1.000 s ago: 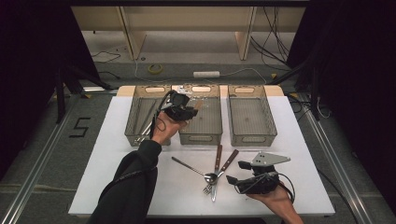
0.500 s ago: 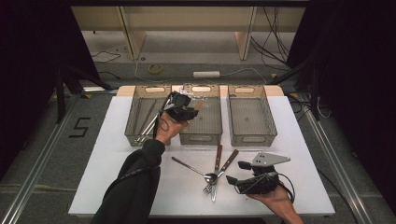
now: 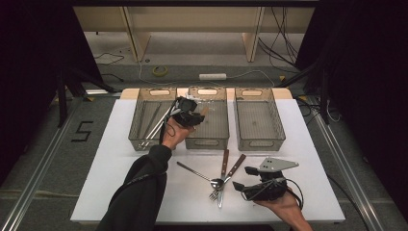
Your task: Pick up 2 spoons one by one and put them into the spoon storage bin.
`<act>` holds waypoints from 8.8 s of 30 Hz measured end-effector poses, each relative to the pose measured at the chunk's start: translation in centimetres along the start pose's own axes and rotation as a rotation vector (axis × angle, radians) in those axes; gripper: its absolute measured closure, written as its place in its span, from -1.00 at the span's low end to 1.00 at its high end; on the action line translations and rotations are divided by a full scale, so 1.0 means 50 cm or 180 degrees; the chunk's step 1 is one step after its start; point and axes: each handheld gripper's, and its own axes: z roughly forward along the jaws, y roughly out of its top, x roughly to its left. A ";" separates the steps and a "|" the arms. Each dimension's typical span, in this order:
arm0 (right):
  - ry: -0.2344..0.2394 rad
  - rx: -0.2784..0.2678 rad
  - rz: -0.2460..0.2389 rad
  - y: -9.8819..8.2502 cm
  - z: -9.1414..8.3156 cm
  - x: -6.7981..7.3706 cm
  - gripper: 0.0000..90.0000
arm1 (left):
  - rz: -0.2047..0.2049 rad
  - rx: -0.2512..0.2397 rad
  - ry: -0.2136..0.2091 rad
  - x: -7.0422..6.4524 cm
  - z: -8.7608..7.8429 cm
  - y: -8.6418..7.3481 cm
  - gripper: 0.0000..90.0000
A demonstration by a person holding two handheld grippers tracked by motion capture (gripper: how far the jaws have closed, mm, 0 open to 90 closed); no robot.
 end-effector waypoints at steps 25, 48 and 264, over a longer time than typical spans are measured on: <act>0.0001 0.0014 0.0001 0.000 0.000 0.002 -0.35 | -0.0020 0.0012 -0.0193 0.001 -0.037 0.000 0.09; 0.0007 0.0017 0.0010 0.001 0.000 0.003 -0.35 | 0.0787 0.0574 -0.0577 -0.067 -0.105 -0.081 -0.44; 0.0063 0.0092 -0.0034 0.006 0.013 0.006 -0.32 | 0.1309 0.1717 -0.0294 -0.112 -0.059 -0.192 0.97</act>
